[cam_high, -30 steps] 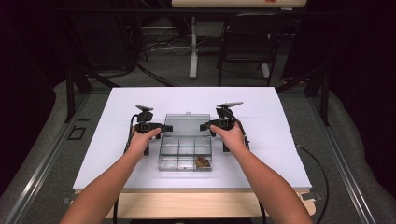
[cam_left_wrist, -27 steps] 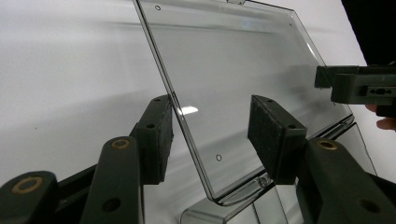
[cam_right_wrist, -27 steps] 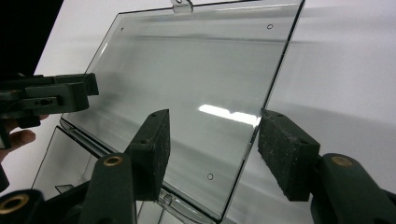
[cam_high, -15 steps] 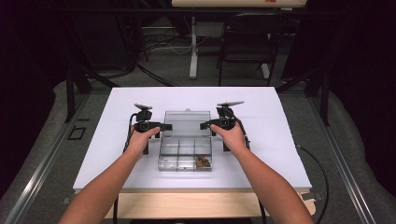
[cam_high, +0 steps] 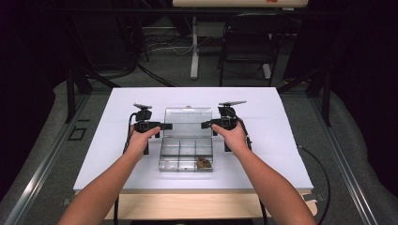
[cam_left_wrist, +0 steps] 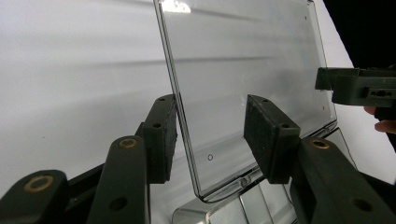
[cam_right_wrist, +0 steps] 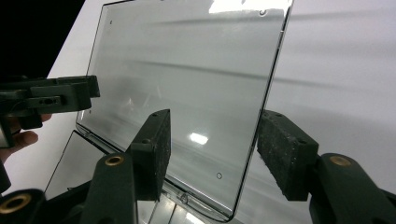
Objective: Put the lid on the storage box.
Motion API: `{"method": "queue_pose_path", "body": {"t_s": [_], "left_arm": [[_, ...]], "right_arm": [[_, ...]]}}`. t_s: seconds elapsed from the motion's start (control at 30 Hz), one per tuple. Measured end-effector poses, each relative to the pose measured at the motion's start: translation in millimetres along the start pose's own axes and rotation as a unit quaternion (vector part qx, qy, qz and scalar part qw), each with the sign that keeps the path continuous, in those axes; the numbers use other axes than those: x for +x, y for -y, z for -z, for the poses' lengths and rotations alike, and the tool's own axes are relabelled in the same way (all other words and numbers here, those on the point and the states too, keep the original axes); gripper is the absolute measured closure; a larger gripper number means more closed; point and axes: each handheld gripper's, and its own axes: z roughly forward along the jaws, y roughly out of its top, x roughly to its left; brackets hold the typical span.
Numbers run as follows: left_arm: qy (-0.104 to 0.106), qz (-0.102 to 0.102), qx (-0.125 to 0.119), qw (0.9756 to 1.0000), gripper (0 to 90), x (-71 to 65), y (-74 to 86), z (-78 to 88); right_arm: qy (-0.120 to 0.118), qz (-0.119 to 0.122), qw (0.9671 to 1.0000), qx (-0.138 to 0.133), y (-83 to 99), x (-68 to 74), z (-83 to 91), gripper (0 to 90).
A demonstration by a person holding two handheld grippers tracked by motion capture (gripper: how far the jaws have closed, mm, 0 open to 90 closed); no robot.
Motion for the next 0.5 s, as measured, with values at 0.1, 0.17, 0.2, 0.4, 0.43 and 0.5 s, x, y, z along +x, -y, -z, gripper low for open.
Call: {"method": "queue_pose_path", "body": {"t_s": [0.1, 0.17, 0.2, 0.4, 0.43, 0.5], "left_arm": [[0.001, -0.001, 0.001, 1.0, 55.9, -0.4, -0.5, 2.1], [0.001, 0.0, -0.003, 1.0, 56.5, -0.9, -0.4, 2.5], [0.001, -0.001, -0.003, 1.0, 56.8, -1.1, -0.4, 3.0], [0.002, -0.005, -0.01, 0.9999, 57.7, -3.3, -0.2, 5.9], [0.003, -0.005, -0.01, 0.9999, 57.9, -3.7, -0.2, 6.7], [0.001, -0.009, -0.008, 0.9999, 58.7, -4.3, -0.4, 8.5]], "right_arm": [[0.001, 0.003, 1.0, 0.0, 0.0, 1.2, 2.1, 45.6], [0.002, 0.008, 1.0, 0.0, 0.1, 2.1, 3.4, 45.8], [0.002, 0.008, 1.0, -0.003, 0.2, 2.7, 3.5, 46.0], [0.004, 0.013, 0.9999, -0.008, 0.5, 5.2, 6.7, 47.0], [0.003, 0.014, 0.9998, -0.012, 0.7, 5.9, 7.2, 47.1], [0.004, 0.017, 0.9998, -0.009, 0.6, 6.6, 9.2, 47.3]]}}
